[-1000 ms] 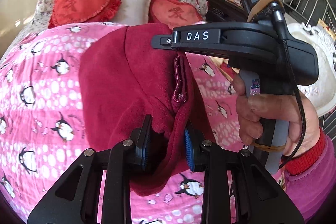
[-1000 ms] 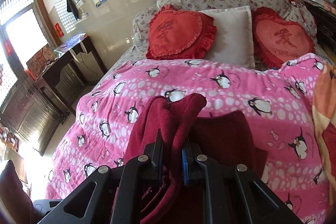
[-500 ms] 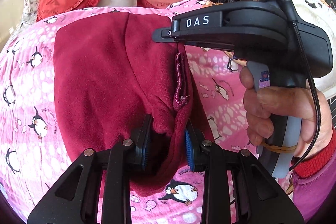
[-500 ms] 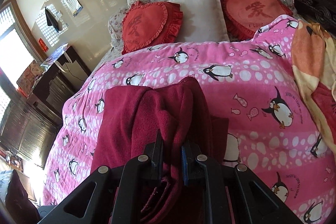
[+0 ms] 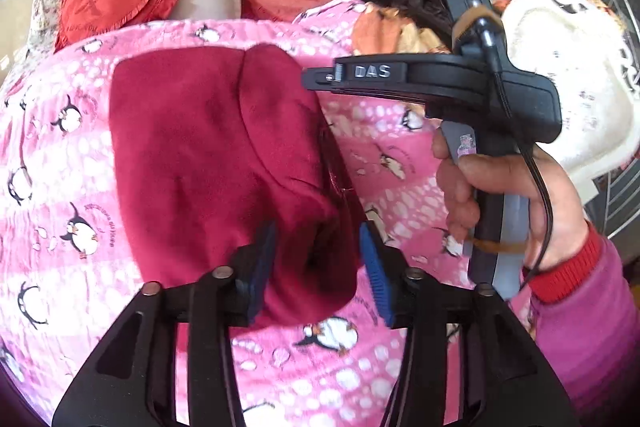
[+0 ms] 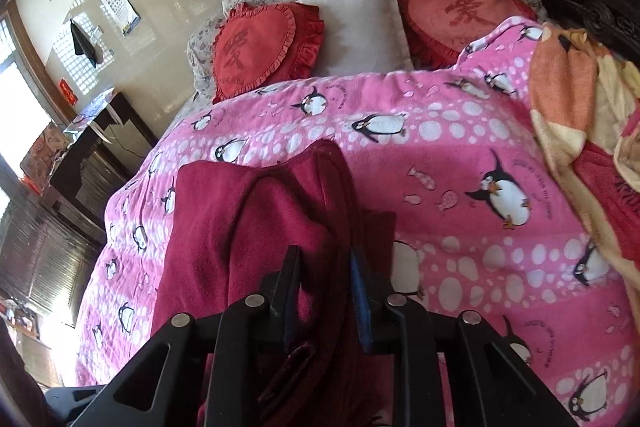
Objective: Fold small clothes
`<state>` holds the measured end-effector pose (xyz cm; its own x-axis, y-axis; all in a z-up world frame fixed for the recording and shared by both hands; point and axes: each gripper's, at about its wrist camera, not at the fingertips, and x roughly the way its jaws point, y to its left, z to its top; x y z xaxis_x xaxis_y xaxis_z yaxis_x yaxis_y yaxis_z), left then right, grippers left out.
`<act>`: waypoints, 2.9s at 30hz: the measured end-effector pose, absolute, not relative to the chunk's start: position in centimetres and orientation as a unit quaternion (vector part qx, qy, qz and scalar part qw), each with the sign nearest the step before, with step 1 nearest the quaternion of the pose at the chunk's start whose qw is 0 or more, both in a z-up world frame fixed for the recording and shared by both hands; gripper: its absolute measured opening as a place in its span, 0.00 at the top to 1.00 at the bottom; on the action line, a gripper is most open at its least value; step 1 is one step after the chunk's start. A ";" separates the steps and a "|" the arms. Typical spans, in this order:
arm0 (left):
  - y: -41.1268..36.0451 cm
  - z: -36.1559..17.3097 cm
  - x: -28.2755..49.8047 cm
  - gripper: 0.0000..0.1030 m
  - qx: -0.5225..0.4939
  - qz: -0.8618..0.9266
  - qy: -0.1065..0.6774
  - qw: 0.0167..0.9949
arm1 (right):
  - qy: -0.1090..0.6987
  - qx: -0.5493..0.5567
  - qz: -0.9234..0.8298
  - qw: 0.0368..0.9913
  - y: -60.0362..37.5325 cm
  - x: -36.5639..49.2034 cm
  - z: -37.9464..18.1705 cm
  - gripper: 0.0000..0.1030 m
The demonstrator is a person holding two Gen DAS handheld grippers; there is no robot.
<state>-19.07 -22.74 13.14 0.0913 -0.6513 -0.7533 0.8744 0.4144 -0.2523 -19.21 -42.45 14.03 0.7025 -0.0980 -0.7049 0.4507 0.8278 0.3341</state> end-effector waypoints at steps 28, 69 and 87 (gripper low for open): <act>-17.5 8.6 -16.1 0.48 0.174 -0.414 0.427 0.785 | 0.423 0.214 -0.154 0.867 -36.1 -23.2 9.0 0.73; -22.3 7.6 -15.4 0.41 0.151 -0.408 0.427 0.793 | 0.353 0.204 -0.184 0.894 -40.8 -17.6 13.7 0.93; -23.2 8.8 -14.2 0.39 0.153 -0.393 0.404 0.812 | 0.374 0.156 -0.151 0.902 -36.2 -19.8 13.8 0.81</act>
